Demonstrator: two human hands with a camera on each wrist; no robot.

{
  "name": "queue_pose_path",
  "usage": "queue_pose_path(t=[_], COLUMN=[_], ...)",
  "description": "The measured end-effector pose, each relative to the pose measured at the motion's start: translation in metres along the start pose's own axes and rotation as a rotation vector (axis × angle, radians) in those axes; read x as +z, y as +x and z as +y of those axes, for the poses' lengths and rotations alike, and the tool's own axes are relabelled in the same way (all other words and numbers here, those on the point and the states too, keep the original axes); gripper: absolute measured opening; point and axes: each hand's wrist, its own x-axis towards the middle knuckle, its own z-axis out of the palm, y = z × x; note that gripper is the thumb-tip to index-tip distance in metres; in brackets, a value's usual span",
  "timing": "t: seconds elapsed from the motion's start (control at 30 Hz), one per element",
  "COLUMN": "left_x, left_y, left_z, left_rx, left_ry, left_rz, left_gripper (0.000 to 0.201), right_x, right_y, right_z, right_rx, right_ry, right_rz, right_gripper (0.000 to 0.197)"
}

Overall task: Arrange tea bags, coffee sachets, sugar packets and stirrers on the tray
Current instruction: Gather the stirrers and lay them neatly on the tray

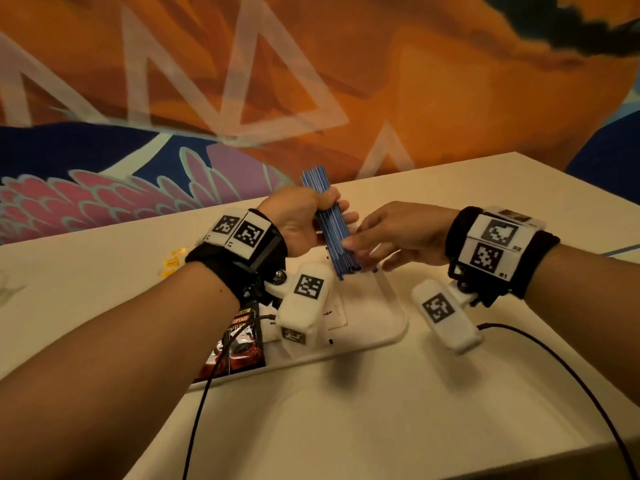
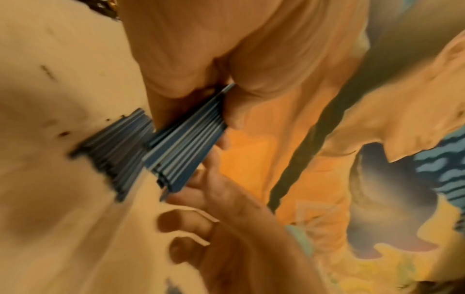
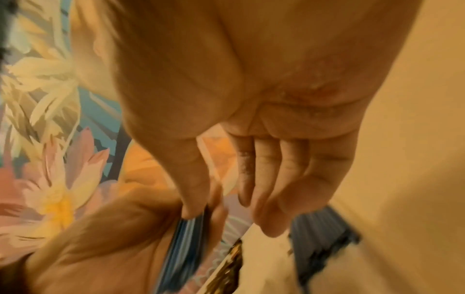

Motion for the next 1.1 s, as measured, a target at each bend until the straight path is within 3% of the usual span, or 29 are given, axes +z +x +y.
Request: queue_pose_path(t=[0.13,0.23,0.37,0.47,0.73,0.87,1.1], left_x=[0.011,0.02,0.027,0.027,0.029,0.03,0.029], left_y=[0.006,0.016,0.019,0.023,0.015,0.015,0.009], left_z=[-0.031,-0.054,-0.066,-0.068,-0.064,-0.062,-0.06], left_rx=[-0.303,-0.392,-0.458,-0.433,-0.418,-0.352,-0.334], left_ry=[0.134,0.187,0.32,0.454,0.478,0.569,0.609], left_rz=[-0.009,-0.013,-0.014,0.008,0.069,0.147,0.153], left_gripper=[0.02,0.029,0.017,0.01,0.03,0.021,0.018], right_x=[-0.023,-0.027,-0.026,-0.024,-0.021,-0.019,-0.016], right_y=[-0.003,-0.003,-0.001,0.0,0.004,0.003,0.004], right_z=[0.02,0.032,0.043,0.048,0.055,0.058,0.058], right_rx=[0.049,0.082,0.104,0.1,0.099,0.109,0.093], right_ry=[-0.083,-0.111,-0.152,-0.169,-0.19,-0.216,-0.245], right_rz=[0.124,0.132,0.119,0.109,0.1,0.089,0.085], right_gripper=[0.034,0.032,0.031,0.03,0.021,0.02,0.02])
